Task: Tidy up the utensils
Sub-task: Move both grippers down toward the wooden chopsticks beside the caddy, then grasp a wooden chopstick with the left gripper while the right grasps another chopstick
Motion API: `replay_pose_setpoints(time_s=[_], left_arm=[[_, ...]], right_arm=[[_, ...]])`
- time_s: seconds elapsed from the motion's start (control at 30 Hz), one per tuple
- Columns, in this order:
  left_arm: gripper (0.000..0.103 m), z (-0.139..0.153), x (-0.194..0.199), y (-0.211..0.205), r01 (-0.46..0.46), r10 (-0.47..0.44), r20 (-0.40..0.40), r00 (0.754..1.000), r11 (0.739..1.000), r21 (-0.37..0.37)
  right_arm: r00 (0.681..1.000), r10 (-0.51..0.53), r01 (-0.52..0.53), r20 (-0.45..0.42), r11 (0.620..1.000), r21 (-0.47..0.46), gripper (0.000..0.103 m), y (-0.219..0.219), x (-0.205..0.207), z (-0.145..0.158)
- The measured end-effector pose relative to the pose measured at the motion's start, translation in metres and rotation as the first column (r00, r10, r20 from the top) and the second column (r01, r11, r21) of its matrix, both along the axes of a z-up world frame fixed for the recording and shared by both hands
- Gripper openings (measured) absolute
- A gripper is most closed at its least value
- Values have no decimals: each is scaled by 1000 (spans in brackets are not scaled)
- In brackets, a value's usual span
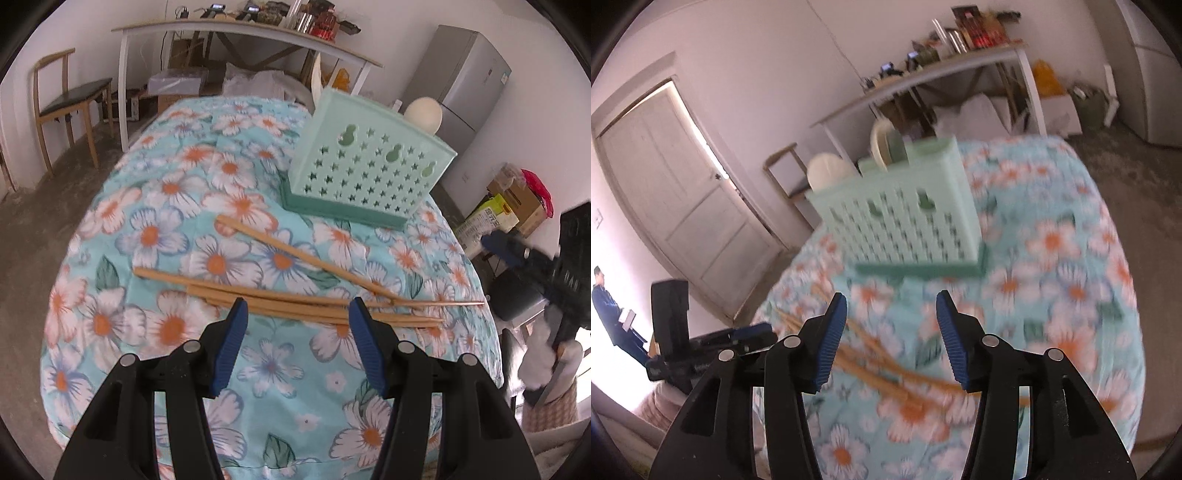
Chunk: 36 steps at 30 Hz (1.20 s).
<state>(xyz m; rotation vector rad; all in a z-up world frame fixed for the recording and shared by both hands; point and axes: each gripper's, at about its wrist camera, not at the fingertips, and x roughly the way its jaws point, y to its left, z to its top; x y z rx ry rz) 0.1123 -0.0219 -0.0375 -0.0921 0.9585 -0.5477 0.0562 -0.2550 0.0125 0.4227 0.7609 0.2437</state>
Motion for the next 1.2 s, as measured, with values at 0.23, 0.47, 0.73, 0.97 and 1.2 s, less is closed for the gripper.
replay_pose_setpoints(time_s=[0.23, 0.47, 0.73, 0.97, 1.2], left_arm=[[55, -6, 18, -6, -14, 8, -69, 998, 996, -86], [53, -18, 63, 7, -160, 95, -247, 964, 953, -257], [45, -52, 105, 33, -401, 197, -482, 854, 839, -368], [32, -72, 117, 40, -513, 255, -562, 787, 777, -365], [23, -74, 126, 35, -560, 314, -579, 752, 768, -310]], right_arm=[[996, 23, -18, -85, 998, 61, 49, 10, -13, -28], [995, 50, -46, -90, 998, 48, 49, 21, -12, -30], [994, 52, -47, -97, 998, 47, 49, 18, -10, -35], [993, 47, -41, -107, 997, 58, 49, 14, -8, -40], [992, 50, -41, -120, 996, 74, 49, 12, -4, -47]])
